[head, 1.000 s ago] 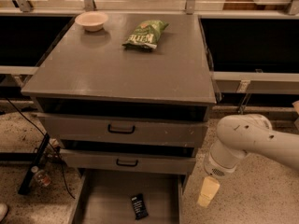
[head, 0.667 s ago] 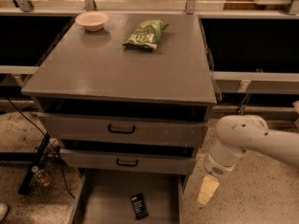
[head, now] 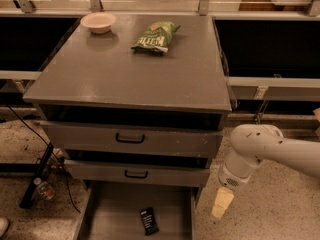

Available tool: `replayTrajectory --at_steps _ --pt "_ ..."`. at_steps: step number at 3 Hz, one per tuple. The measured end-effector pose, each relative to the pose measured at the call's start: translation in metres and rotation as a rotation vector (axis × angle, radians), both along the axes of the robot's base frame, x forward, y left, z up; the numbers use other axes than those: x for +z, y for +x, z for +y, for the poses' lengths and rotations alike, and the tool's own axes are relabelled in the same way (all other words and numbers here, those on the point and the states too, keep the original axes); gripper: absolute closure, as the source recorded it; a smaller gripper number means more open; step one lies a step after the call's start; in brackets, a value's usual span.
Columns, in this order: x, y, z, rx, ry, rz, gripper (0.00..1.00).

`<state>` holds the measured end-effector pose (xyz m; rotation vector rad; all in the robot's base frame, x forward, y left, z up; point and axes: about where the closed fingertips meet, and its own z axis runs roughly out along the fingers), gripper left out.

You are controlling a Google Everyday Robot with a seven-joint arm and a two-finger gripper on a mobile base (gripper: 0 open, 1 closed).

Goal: Pick rxbar blueberry from bottom drawer and place on counter

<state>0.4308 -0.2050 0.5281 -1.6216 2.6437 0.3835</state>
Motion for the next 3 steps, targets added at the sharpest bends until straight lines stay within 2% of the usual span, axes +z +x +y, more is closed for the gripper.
replayTrajectory --at_steps 2,3 --pt "-0.003 -0.022 0.017 0.072 -0.018 -0.080 0.00" --pt "-0.020 -0.025 0.028 0.117 -0.041 -0.089 0.00"
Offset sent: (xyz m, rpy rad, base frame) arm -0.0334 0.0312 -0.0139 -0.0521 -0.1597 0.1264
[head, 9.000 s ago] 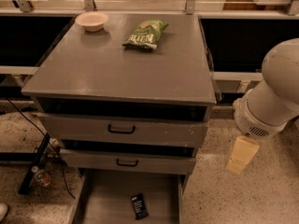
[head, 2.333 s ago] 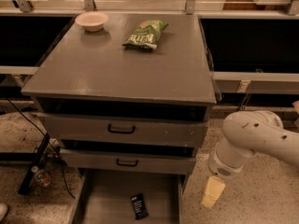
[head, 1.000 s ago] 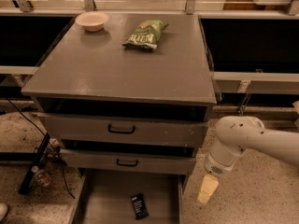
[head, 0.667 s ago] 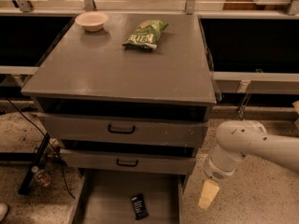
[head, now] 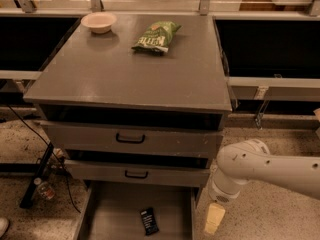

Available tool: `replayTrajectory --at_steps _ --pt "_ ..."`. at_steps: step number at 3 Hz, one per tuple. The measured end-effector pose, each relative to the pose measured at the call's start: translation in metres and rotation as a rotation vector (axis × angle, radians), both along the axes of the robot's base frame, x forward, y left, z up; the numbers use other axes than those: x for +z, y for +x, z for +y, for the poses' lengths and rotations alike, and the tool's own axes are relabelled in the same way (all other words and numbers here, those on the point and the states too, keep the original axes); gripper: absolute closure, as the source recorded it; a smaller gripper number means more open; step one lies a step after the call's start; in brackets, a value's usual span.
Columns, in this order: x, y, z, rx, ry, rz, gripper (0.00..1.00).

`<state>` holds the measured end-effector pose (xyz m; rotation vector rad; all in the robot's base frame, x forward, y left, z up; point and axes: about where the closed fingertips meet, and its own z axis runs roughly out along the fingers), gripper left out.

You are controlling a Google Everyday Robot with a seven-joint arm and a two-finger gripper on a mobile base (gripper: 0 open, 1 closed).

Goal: Pick rxbar blueberry from bottom drawer and place on counter

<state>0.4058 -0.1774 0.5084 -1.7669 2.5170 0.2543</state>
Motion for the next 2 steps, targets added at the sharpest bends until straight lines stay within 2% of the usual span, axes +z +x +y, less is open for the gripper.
replayTrajectory --at_steps 1,2 --pt "-0.0127 -0.0006 0.0077 0.038 -0.011 0.011 0.00" --pt "-0.0161 -0.0008 0.0088 0.038 -0.008 0.013 0.00"
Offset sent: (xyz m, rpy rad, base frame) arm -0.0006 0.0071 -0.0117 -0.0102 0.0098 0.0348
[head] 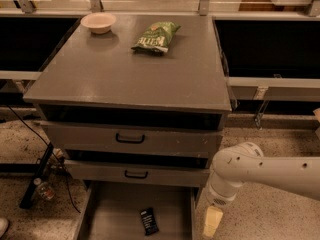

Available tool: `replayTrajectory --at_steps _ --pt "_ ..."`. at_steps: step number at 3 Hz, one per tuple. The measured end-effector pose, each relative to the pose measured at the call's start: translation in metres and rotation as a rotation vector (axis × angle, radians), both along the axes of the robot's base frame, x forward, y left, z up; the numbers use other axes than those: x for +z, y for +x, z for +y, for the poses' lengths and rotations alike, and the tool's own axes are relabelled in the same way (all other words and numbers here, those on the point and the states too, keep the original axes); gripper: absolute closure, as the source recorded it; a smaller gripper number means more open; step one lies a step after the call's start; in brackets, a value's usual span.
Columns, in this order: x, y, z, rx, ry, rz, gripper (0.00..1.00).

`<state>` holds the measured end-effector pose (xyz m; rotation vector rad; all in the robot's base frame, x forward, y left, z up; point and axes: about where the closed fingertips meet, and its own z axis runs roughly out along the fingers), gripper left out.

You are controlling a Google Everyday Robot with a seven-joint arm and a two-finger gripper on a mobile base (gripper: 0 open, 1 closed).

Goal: Pick rxbar blueberry from bottom drawer and place on counter

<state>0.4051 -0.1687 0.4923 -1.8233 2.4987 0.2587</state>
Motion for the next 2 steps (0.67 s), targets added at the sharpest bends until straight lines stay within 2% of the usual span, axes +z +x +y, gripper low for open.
replayTrajectory --at_steps 1,2 --pt "-0.030 -0.001 0.009 0.001 0.027 0.020 0.00" --pt "-0.081 -0.002 0.027 0.038 0.057 0.074 0.00"
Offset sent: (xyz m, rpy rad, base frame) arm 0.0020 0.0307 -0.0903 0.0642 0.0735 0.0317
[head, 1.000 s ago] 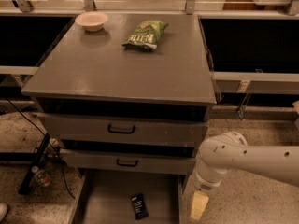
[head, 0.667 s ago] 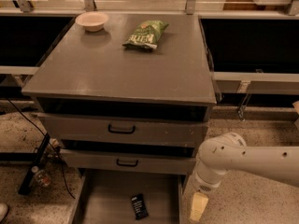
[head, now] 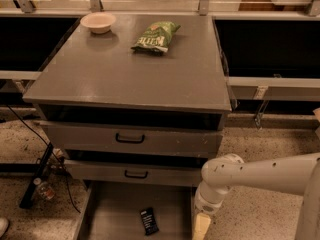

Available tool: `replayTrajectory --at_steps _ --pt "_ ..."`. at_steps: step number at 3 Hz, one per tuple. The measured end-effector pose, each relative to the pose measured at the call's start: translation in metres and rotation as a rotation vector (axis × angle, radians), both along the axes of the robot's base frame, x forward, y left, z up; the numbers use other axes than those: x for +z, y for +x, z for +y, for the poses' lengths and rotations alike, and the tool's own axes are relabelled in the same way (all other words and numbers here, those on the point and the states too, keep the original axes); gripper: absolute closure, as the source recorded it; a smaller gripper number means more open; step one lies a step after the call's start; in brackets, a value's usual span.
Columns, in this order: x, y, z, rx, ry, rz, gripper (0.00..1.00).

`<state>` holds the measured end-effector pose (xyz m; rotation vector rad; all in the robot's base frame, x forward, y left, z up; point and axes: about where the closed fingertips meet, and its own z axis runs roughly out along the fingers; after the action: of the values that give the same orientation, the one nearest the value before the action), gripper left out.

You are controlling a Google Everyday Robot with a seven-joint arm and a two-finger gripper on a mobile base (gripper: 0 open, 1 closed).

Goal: Pick rxbar blueberry from bottom drawer and place on counter

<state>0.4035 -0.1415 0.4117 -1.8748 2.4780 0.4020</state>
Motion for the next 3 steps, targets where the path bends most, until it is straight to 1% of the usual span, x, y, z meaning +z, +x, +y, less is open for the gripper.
replayTrajectory --at_steps 1,2,3 --pt "-0.004 0.000 0.000 -0.007 0.008 0.004 0.00" --pt "-0.024 0.005 0.003 -0.030 0.030 0.015 0.00" --pt "-0.053 0.011 0.006 -0.052 0.061 0.058 0.00"
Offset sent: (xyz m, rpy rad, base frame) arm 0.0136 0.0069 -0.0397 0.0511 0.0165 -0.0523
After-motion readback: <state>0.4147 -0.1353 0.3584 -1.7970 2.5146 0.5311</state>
